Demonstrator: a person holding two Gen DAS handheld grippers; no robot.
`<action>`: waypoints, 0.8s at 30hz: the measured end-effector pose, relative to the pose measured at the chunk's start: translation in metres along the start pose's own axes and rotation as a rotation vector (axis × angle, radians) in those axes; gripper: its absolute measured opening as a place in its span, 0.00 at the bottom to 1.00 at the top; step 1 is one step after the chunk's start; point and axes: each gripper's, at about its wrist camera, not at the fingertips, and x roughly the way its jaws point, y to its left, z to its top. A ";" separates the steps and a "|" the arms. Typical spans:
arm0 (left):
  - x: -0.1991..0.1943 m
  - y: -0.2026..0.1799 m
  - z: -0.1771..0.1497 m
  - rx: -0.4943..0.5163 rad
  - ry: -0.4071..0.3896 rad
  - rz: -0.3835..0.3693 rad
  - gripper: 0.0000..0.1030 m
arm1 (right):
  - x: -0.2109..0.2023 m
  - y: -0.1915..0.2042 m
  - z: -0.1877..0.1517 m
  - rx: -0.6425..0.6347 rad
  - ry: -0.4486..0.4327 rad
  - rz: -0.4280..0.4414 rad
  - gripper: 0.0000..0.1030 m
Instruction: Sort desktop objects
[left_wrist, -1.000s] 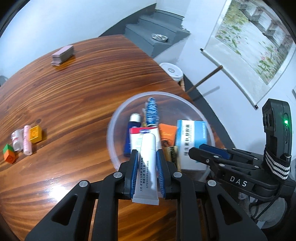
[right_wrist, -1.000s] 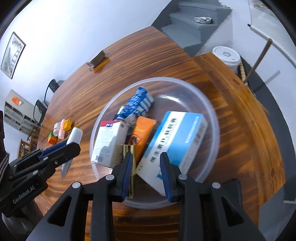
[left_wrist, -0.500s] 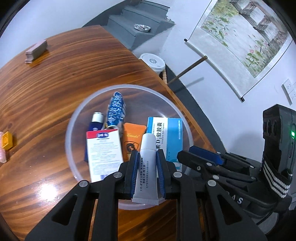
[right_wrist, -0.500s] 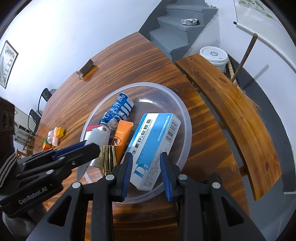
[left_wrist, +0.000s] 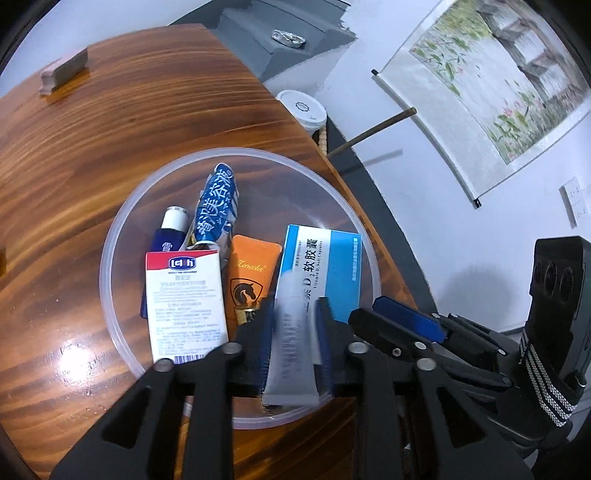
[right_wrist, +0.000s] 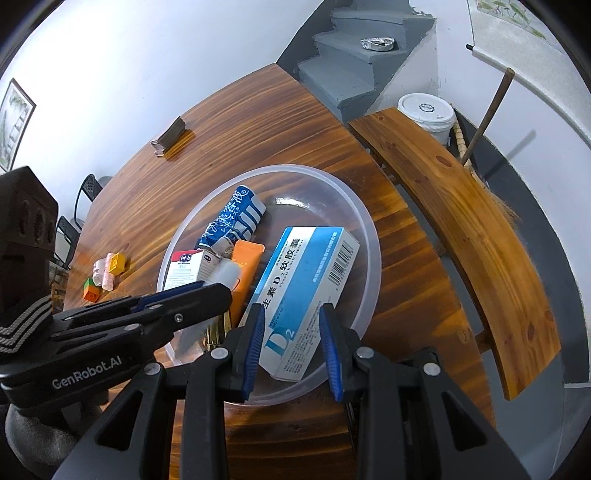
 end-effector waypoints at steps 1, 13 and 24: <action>-0.001 0.001 0.000 -0.003 -0.006 0.001 0.34 | 0.000 0.000 0.000 0.001 -0.001 -0.001 0.33; -0.014 0.009 -0.005 -0.035 -0.041 0.001 0.41 | 0.000 0.006 0.001 -0.021 -0.002 -0.014 0.35; -0.033 0.030 -0.007 -0.095 -0.082 0.012 0.41 | -0.003 0.020 -0.001 -0.063 -0.019 -0.056 0.35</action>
